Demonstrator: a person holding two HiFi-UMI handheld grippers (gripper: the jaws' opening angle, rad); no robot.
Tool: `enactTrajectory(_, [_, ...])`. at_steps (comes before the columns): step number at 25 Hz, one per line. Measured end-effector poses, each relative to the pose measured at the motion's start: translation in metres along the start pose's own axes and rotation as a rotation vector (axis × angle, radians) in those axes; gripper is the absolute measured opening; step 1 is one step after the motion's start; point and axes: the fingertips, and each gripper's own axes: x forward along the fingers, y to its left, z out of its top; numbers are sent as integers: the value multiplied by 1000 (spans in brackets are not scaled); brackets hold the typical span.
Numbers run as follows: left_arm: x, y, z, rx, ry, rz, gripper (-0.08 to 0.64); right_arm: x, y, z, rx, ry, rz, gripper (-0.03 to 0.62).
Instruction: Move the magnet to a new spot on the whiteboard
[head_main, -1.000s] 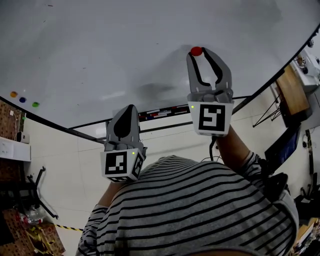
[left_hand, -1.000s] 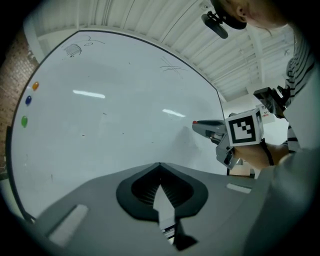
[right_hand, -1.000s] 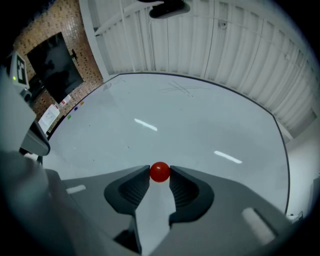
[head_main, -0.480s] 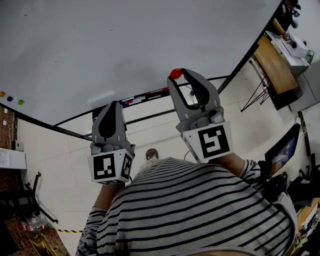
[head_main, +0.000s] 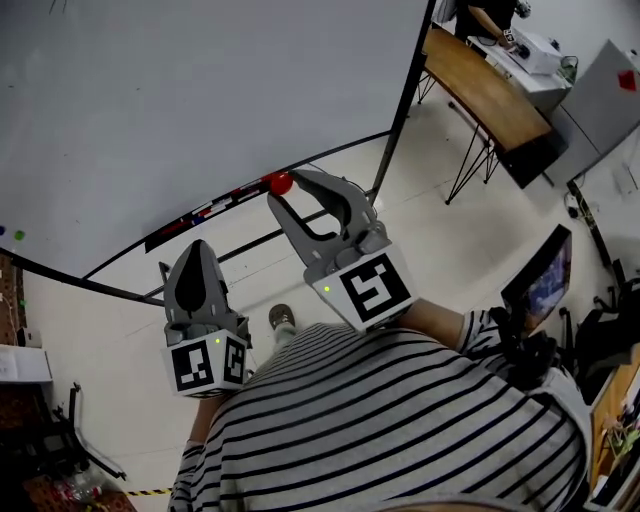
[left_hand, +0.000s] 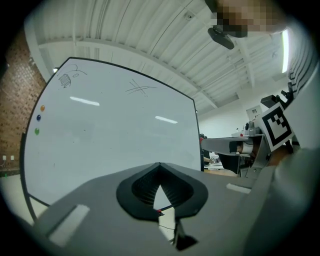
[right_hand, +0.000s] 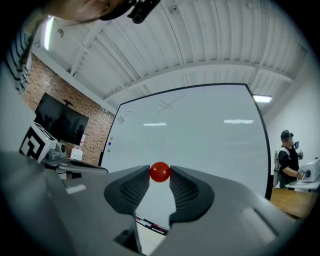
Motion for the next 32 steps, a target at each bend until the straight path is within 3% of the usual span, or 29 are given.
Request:
enactTrajectory(8, [-16, -25, 4, -14, 5, -18, 15, -23, 3, 13, 21, -36, 17, 124])
enactTrajectory(18, [-18, -6, -4, -20, 26, 31, 15, -7, 12, 8, 17, -35, 48, 124])
enactTrajectory(26, [11, 34, -14, -52, 65, 64, 15, 43, -1, 3, 20, -25, 43, 124])
enactTrajectory(32, [48, 77, -10, -46, 73, 54, 15, 111, -21, 26, -59, -91, -7, 124])
